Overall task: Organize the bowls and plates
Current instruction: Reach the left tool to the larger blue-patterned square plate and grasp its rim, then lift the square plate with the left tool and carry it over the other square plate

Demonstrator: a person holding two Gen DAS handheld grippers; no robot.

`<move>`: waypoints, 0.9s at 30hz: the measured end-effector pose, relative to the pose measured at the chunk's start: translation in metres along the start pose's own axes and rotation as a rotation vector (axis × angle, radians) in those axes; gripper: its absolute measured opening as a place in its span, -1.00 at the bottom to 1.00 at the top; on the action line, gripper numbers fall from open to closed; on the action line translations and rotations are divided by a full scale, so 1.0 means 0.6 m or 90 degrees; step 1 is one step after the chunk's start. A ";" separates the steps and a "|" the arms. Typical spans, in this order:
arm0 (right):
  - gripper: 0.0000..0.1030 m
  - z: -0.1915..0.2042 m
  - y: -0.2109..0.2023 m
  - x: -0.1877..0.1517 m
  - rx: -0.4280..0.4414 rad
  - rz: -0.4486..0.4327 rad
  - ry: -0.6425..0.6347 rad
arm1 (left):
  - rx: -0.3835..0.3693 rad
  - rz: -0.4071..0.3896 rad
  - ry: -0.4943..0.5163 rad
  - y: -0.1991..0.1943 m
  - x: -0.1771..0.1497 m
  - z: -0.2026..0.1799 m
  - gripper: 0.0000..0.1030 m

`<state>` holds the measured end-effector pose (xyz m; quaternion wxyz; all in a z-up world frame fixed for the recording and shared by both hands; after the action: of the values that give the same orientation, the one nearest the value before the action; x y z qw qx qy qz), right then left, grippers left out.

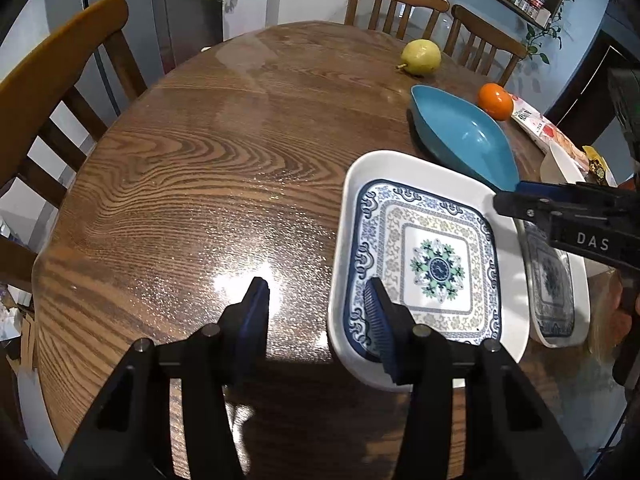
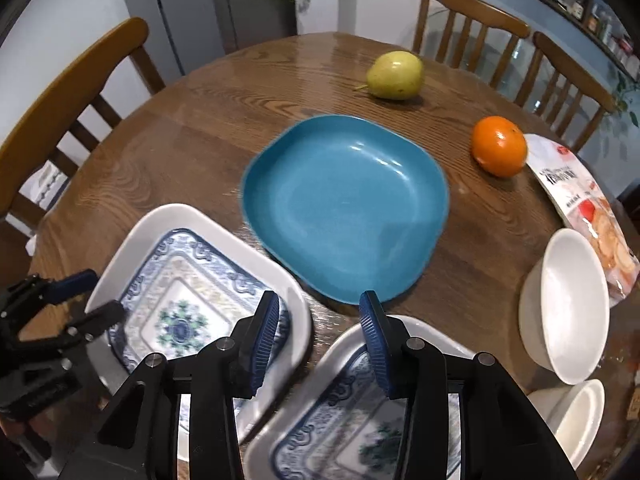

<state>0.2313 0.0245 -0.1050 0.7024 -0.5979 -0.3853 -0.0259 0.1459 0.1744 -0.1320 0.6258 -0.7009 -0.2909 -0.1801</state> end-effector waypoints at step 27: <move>-0.83 0.070 -0.028 -0.029 0.077 0.020 0.034 | -0.005 -0.027 -0.003 -0.057 -0.008 0.008 -0.85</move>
<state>0.1895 0.0488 -0.1018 0.7474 -0.5598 -0.3577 -0.0075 0.1200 0.1800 -0.1093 0.6182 -0.6977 -0.3063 -0.1929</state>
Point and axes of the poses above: each gripper's, at about its wrist camera, not at the fingertips, and y roughly the way its jaws point, z to its left, x to its top, the point moved 6 cm from there along y, roughly the way its jaws point, and after that the axes turned 8 degrees about -z, right-handed, at the moved point
